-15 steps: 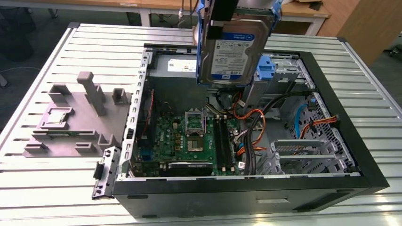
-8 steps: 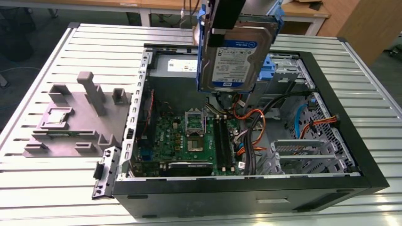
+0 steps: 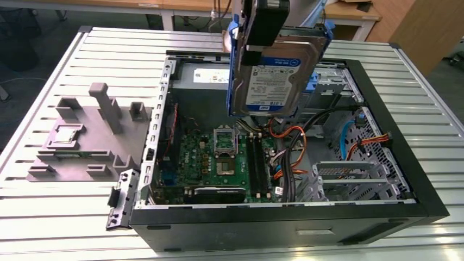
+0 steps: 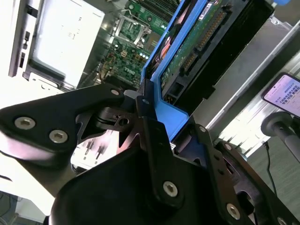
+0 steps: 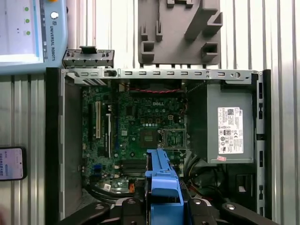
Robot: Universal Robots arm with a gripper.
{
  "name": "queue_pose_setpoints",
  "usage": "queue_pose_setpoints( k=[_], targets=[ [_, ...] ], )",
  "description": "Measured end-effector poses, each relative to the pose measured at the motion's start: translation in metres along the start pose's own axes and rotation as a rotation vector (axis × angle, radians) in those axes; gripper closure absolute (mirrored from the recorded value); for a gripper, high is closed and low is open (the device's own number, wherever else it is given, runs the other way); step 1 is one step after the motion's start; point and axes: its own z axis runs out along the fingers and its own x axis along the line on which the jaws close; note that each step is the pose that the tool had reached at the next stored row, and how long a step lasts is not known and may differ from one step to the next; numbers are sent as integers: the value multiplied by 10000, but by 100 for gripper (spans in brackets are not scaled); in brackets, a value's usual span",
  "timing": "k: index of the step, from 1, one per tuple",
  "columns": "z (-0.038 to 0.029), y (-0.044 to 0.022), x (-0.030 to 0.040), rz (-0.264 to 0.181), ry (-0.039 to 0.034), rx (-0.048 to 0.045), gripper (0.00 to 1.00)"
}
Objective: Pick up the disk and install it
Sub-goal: 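Insert the disk into the insertion slot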
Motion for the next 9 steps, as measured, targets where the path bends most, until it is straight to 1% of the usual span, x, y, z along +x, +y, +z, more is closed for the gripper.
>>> queue_pose_setpoints(
  k=[2,5,7,9],
  targets=[
    [-2,-1,26,0,1,0,63],
    [-1,-8,31,-1,1,0,63],
    [-2,-38,30,0,2,0,63],
    [-3,-98,29,-1,1,0,63]
  ],
)
